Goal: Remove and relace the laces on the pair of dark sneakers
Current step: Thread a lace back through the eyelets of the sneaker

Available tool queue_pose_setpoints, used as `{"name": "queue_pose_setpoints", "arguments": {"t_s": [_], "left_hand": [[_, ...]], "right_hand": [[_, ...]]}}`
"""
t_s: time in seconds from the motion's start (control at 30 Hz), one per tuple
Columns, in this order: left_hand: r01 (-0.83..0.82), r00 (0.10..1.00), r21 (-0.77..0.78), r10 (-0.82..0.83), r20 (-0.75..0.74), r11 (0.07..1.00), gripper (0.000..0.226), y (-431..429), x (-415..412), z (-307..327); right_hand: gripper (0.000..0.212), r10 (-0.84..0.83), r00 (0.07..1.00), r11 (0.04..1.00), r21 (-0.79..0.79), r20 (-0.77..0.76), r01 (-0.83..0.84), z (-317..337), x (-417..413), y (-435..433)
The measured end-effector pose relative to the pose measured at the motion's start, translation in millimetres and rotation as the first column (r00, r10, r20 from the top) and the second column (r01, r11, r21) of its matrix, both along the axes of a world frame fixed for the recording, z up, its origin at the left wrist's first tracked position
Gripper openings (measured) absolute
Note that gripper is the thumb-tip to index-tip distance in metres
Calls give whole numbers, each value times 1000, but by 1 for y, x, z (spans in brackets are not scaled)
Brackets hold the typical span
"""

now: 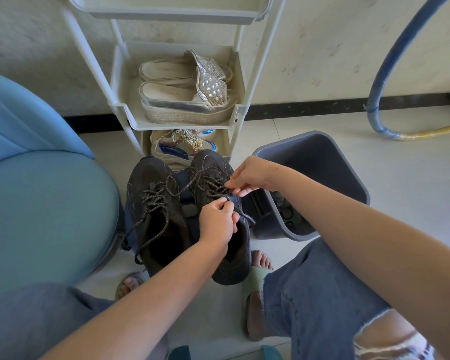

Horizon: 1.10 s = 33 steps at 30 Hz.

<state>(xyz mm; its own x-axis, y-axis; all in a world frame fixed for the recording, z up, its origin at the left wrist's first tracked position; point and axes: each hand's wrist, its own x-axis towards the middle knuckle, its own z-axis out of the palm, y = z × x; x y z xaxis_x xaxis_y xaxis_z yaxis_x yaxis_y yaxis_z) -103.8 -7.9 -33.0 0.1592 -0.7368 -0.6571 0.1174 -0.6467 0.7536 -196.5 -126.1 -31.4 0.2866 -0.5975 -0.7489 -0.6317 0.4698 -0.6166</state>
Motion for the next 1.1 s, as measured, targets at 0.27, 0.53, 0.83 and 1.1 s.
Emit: {"name": "queue_pose_setpoints", "arguments": {"t_s": [0.27, 0.53, 0.83, 1.1], "left_hand": [[0, 1000, 7, 0, -8, 1000, 38, 0, 1, -1], [15, 1000, -5, -15, 16, 1000, 36, -1, 1, -6], [98, 994, 86, -94, -49, 991, 36, -1, 2, -15], [34, 999, 72, -32, -30, 997, 32, 8, 3, -13]], "right_hand": [[15, 29, 998, 995, 96, 53, -34, 4, -5, -3], [26, 118, 991, 988, 109, -64, -111, 4, -10, 0], [24, 236, 967, 966, 131, -100, -223, 7, 4, 9], [21, 644, 764, 741, 274, -33, -613, 56, -21, 15]]}}
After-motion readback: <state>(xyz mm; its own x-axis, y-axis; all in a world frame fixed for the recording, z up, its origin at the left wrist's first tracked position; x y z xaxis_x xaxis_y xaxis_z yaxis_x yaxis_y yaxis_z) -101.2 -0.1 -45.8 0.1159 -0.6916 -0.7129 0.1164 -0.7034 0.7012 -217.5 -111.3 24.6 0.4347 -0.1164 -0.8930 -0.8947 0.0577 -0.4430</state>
